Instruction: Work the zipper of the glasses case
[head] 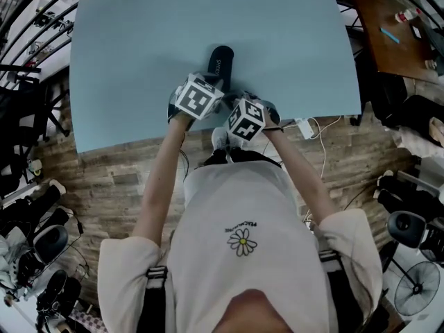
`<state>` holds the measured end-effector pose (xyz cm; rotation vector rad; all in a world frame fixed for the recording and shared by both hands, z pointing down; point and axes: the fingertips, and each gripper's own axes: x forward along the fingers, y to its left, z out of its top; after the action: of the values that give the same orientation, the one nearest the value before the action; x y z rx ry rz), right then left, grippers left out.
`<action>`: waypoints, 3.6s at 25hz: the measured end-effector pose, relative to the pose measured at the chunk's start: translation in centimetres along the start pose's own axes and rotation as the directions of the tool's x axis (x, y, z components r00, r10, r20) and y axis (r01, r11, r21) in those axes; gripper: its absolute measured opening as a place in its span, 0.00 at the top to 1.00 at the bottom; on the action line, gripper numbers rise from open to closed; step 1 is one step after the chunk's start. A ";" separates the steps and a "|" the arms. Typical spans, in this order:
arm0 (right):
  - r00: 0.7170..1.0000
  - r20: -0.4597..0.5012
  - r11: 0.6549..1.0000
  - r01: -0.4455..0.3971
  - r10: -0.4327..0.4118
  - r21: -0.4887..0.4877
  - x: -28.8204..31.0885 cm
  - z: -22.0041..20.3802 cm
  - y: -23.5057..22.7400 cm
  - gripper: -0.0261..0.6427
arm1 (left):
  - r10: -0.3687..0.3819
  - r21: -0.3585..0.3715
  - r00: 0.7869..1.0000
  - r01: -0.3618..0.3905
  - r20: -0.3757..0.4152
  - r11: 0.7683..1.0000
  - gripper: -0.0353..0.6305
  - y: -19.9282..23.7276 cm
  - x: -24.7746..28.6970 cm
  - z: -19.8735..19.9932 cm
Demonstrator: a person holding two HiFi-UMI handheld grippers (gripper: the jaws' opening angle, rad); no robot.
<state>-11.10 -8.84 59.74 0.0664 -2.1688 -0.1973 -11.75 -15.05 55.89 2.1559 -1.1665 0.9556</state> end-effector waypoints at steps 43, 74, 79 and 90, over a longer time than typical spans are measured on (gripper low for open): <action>0.990 -0.080 0.984 0.106 -0.118 -0.141 -3.5 -7.0 -3.6 0.95 | -0.097 0.208 0.986 0.124 -0.136 0.970 0.93 -4.5 3.2 4.3; 0.982 -0.180 0.957 0.010 -0.065 -0.291 -4.9 -11.5 0.1 0.95 | -0.189 0.207 0.981 0.195 -0.049 0.959 0.92 -7.7 3.9 5.7; 0.965 -0.191 0.981 0.160 -0.179 -0.112 -7.5 -14.8 -4.3 0.95 | -0.222 0.300 0.970 0.241 -0.095 0.923 0.92 -10.1 4.7 6.4; 0.965 -0.181 0.981 0.174 -0.187 -0.084 -7.5 -15.0 -4.5 0.95 | -0.248 0.295 0.949 0.298 -0.194 0.908 0.92 -13.1 4.5 3.4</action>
<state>5.35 -14.10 61.27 0.2362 -1.9649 -0.3550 2.43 -13.11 55.95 2.3674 -0.6442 1.2217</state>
